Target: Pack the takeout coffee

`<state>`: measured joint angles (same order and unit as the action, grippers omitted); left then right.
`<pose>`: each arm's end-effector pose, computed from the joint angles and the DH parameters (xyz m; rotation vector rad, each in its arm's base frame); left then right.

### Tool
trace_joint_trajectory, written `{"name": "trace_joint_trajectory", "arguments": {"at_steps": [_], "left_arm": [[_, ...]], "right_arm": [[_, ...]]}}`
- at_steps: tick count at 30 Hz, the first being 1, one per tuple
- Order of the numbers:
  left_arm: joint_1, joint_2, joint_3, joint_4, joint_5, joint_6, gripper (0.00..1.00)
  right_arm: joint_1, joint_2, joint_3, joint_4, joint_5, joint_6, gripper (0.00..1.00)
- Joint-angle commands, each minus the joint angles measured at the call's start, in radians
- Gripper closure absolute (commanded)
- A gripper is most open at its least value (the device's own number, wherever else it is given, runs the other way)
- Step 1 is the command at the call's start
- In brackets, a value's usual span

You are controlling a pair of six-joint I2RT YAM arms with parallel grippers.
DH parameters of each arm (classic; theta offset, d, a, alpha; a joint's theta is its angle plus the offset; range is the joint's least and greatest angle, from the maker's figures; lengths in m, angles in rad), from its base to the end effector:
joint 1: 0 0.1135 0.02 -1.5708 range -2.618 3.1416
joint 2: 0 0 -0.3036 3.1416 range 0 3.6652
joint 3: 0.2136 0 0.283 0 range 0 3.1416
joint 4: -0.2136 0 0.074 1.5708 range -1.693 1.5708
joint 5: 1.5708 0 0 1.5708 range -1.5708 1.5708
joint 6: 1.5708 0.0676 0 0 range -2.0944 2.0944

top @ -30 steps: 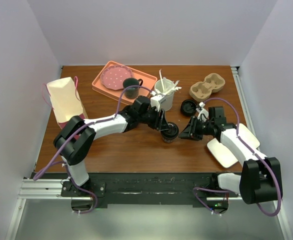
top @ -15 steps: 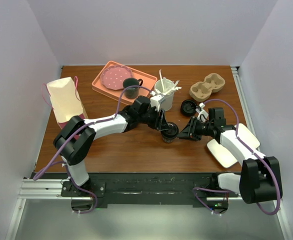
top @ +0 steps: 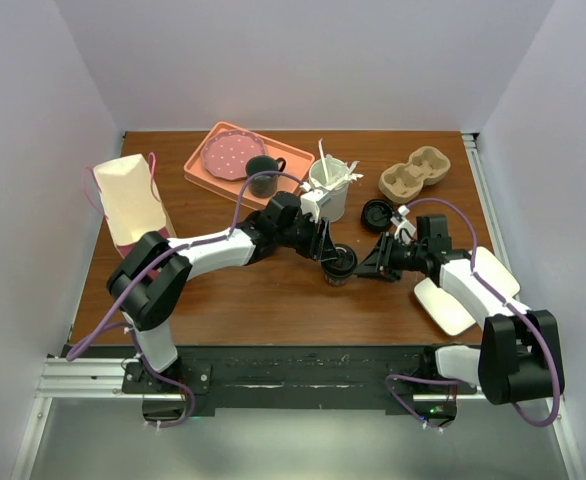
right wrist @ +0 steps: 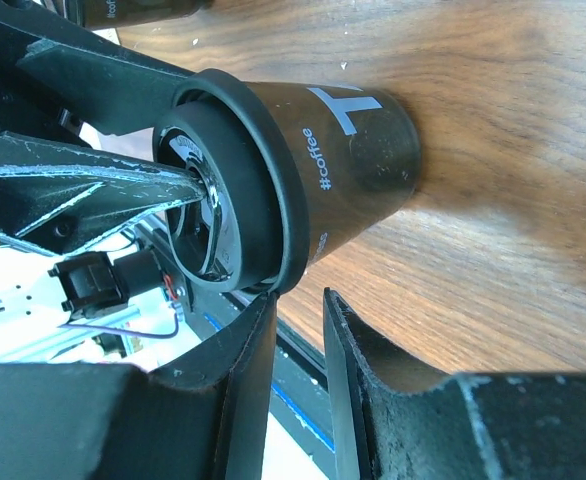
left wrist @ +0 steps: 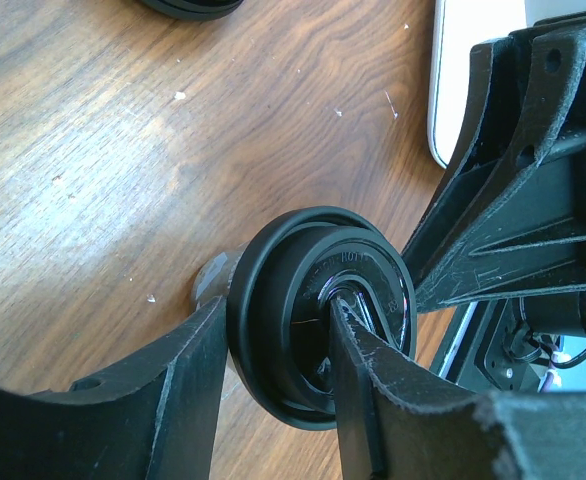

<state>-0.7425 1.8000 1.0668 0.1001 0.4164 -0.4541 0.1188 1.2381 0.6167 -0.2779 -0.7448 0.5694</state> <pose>0.3087 -0.3204 0.1883 0.5897 2.3016 -1.0864 0.2504 0.0760 0.1914 0.2259 2.5076 1.2110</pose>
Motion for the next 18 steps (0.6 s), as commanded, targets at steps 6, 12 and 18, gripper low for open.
{"name": "trace_joint_trajectory", "arguments": {"at_steps": [6,12,18], "left_arm": [[-0.015,0.147,-0.126,-0.41,-0.139,0.088,0.53],[-0.017,0.144,-0.13,-0.41,-0.142,0.088,0.54],[-0.015,0.145,-0.134,-0.408,-0.139,0.083,0.54]], "right_arm": [[0.025,0.023,0.0,0.095,-0.028,0.043,0.7],[0.03,0.04,-0.005,0.111,-0.016,0.049,0.7],[0.038,0.054,-0.005,0.076,0.051,0.027,0.73]]}}
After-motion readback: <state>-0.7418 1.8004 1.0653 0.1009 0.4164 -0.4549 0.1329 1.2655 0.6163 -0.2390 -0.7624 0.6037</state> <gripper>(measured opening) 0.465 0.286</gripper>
